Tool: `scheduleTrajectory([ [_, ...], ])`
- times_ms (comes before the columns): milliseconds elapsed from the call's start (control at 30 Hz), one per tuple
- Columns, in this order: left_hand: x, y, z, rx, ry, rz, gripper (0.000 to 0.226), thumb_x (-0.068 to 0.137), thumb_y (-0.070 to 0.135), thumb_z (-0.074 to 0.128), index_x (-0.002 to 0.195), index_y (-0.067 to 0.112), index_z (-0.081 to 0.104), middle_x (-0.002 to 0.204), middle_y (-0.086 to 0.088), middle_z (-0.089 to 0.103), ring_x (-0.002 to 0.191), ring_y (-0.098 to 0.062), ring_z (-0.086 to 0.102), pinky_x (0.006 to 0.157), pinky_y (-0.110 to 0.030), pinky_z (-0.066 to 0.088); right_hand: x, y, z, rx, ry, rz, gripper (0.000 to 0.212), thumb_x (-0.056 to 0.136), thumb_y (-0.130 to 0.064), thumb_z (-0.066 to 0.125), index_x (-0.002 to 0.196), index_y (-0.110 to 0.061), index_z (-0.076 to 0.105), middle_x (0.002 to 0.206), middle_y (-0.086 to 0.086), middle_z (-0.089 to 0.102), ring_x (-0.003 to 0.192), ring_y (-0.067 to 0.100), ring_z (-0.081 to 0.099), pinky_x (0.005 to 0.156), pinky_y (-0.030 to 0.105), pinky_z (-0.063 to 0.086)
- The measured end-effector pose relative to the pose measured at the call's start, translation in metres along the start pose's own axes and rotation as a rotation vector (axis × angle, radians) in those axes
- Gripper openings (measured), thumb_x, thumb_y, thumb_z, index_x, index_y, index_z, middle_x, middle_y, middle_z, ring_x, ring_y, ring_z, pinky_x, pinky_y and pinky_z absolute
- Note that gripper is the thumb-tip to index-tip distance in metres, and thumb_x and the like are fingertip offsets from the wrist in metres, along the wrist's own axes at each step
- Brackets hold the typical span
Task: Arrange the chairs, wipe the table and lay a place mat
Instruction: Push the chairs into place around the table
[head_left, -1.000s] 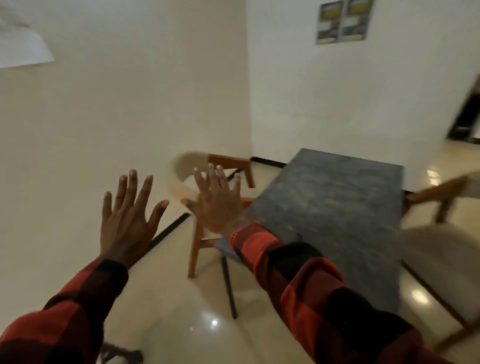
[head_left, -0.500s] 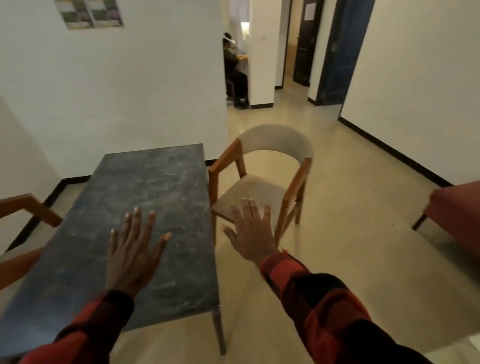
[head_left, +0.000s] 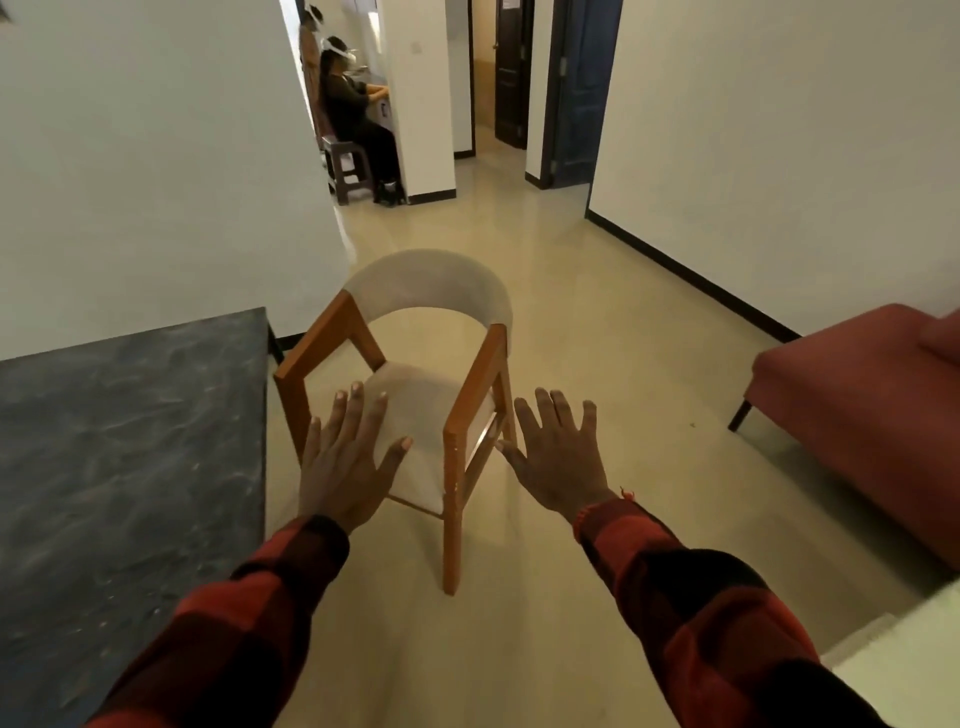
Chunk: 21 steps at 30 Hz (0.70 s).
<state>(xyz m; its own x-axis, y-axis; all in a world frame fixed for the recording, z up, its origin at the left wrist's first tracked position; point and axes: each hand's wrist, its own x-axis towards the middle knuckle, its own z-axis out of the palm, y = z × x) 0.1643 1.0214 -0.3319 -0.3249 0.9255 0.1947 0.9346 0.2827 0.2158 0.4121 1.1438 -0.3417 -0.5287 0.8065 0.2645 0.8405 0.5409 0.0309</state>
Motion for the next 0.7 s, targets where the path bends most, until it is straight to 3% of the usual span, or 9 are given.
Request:
scheduleTrajectory([
  [200, 0.113, 0.03, 0.052, 0.03, -0.046, 0.02, 0.077, 0.097, 0.069, 0.013, 0.162, 0.028, 0.006, 0.17, -0.005, 0.001, 0.156, -0.028, 0.002, 0.122, -0.051, 0.001, 0.086, 0.056, 0.04, 0.024, 0.008, -0.006, 0.064, 0.096, -0.058, 0.051, 0.144, -0.022, 0.031, 0.146, 0.019, 0.053, 0.136, 0.04, 0.049, 0.106, 0.07, 0.033],
  [300, 0.175, 0.041, 0.083, 0.033, -0.068, 0.004, 0.078, 0.096, 0.07, 0.009, 0.162, 0.029, 0.001, 0.17, -0.005, -0.005, 0.157, -0.028, 0.0, 0.123, -0.051, 0.003, 0.134, 0.089, 0.066, -0.016, -0.049, -0.013, 0.059, 0.098, -0.058, 0.046, 0.143, -0.02, 0.044, 0.146, 0.018, 0.053, 0.136, 0.039, 0.049, 0.106, 0.07, 0.034],
  [433, 0.249, 0.056, 0.118, -0.027, -0.08, -0.041, 0.083, 0.093, 0.074, 0.006, 0.162, 0.027, 0.014, 0.17, -0.006, 0.002, 0.156, -0.028, 0.005, 0.124, -0.056, 0.012, 0.192, 0.133, 0.091, -0.029, -0.138, -0.009, 0.065, 0.097, -0.061, 0.03, 0.144, -0.019, 0.046, 0.147, 0.017, 0.053, 0.136, 0.038, 0.048, 0.106, 0.069, 0.034],
  [700, 0.339, 0.078, 0.178, -0.085, -0.115, -0.209, 0.089, 0.087, 0.078, -0.002, 0.162, 0.031, 0.008, 0.17, -0.002, -0.003, 0.157, -0.024, 0.0, 0.124, -0.052, 0.004, 0.321, 0.189, 0.134, -0.018, -0.177, -0.09, 0.07, 0.096, -0.062, 0.021, 0.145, -0.019, 0.046, 0.147, 0.017, 0.052, 0.137, 0.038, 0.046, 0.107, 0.069, 0.032],
])
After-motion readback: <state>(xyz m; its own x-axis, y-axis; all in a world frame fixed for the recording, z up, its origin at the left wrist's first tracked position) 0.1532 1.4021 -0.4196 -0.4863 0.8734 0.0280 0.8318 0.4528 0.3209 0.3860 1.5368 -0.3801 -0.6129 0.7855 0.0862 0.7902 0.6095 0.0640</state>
